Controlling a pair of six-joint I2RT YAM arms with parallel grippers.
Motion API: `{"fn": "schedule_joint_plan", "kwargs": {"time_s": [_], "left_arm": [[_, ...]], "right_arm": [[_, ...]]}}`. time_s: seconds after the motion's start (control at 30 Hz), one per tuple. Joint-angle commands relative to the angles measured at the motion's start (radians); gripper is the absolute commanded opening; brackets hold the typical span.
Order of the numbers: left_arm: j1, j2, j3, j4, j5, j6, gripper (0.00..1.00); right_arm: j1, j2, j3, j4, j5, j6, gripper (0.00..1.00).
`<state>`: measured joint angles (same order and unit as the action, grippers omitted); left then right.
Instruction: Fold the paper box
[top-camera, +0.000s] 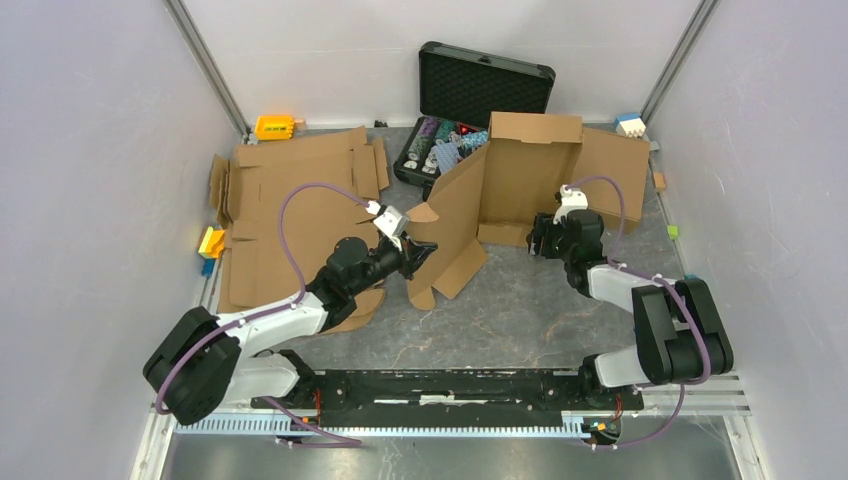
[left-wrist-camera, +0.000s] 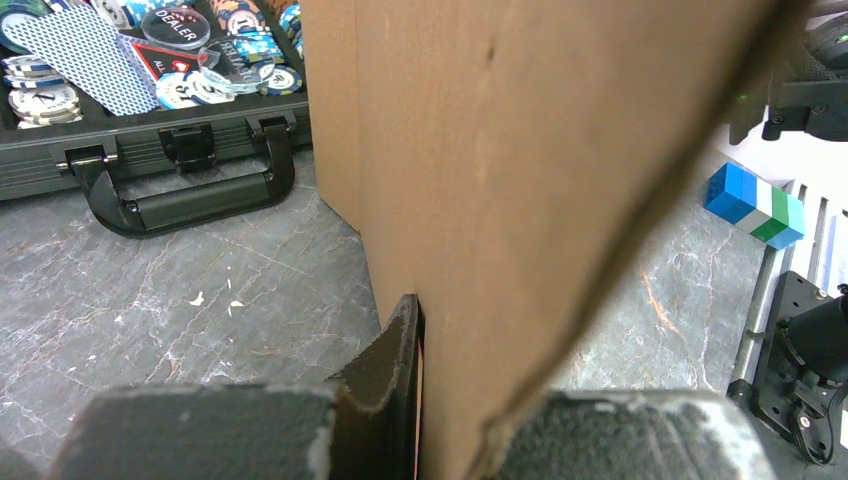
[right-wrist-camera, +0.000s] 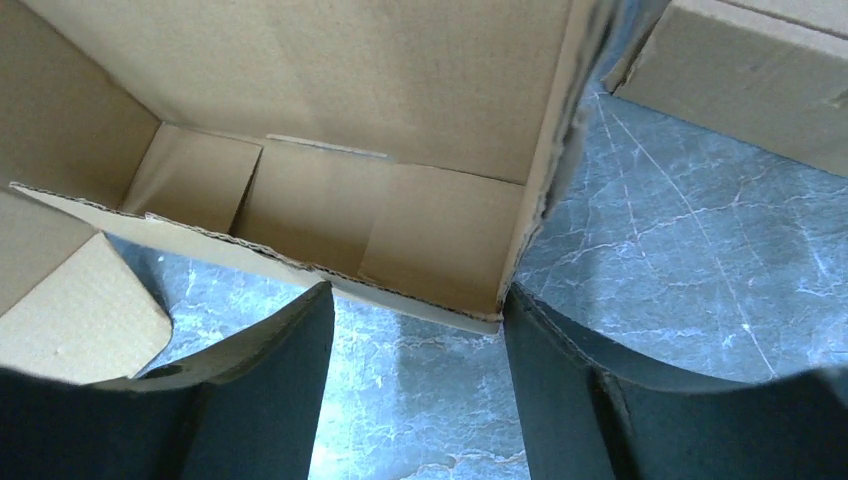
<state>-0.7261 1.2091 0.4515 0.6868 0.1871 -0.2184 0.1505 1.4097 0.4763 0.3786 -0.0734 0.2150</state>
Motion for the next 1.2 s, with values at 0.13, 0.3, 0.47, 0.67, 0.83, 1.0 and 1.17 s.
{"fn": "schedule_joint_plan", "kwargs": {"time_s": [0.13,0.3,0.47,0.67,0.83,1.0,1.17], "left_arm": [[-0.01,0.03,0.009,-0.042,0.048,0.001,0.12],[-0.01,0.035,0.01,-0.042,0.049,0.001,0.12],[-0.01,0.037,0.011,-0.042,0.051,0.001,0.12],[-0.01,0.045,0.015,-0.041,0.052,0.001,0.12],[-0.011,0.049,0.025,-0.041,0.045,-0.007,0.12],[-0.013,0.058,0.036,-0.044,0.03,-0.019,0.12],[-0.014,0.052,0.037,-0.057,0.01,-0.018,0.12]], "right_arm": [[0.025,0.052,0.061,0.034,0.155,0.088,0.77],[0.026,0.089,0.088,0.029,0.193,0.107,0.87],[0.027,0.131,0.113,0.03,0.186,0.105,0.91],[0.027,0.166,0.146,0.028,0.194,0.09,0.94],[0.025,0.139,0.145,0.054,0.161,0.083,0.92],[0.023,0.142,0.171,0.051,0.14,0.106,0.82],[0.023,0.185,0.212,0.031,0.157,0.137,0.77]]}}
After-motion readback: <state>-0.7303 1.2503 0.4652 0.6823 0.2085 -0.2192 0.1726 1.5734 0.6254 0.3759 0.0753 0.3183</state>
